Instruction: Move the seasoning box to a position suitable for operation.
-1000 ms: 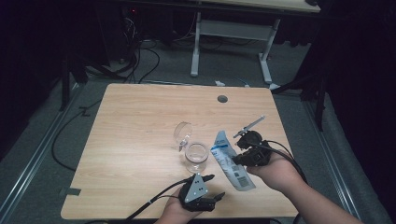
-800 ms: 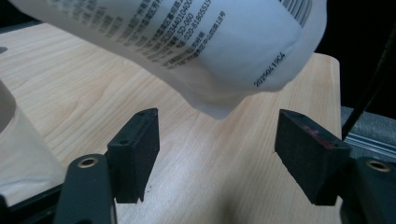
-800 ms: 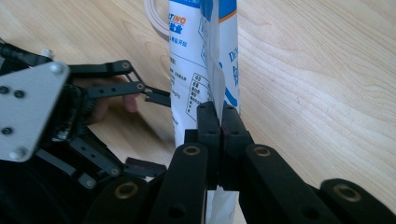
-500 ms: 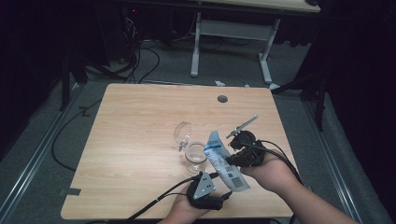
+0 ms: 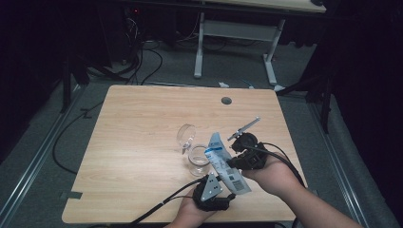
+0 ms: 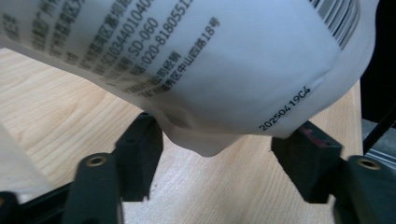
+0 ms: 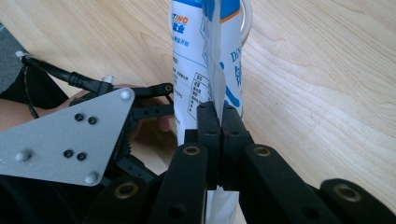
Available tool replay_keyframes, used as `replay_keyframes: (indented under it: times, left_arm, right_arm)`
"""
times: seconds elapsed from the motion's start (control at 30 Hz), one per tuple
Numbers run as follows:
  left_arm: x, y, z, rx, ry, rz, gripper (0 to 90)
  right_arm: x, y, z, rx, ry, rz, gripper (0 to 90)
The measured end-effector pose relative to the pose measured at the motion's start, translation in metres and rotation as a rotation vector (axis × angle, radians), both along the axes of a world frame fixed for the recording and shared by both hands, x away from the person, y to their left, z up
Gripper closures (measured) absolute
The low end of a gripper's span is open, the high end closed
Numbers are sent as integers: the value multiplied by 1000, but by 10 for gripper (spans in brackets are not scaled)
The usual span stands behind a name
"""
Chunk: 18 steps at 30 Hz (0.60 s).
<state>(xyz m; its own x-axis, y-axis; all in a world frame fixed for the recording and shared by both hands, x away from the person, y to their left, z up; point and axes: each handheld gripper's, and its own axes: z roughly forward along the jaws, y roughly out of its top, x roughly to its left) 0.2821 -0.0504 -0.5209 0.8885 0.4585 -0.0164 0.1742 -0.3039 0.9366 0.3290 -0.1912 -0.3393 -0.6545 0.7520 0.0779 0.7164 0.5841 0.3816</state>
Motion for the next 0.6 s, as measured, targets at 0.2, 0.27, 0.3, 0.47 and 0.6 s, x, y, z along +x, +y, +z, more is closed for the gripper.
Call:
replay_keyframes:
  times: [0.2,0.27,0.3,0.47,0.6]
  left_arm:
    - [-6,1,3,8,-32,30,540]
    - [-8,3,5,8,-31,26,555]
    - [-8,3,5,8,-31,26,560]
    - [-13,2,9,1,-43,44,590]
    - [-14,2,10,2,-47,71,600]
  right_arm:
    - [1,2,-1,-14,-4,12,893]
    - [1,3,-3,-11,-7,7,893]
    - [1,3,-3,-11,-7,7,893]
    - [4,6,-4,-8,-20,15,892]
    - [5,9,-4,2,-31,19,890]
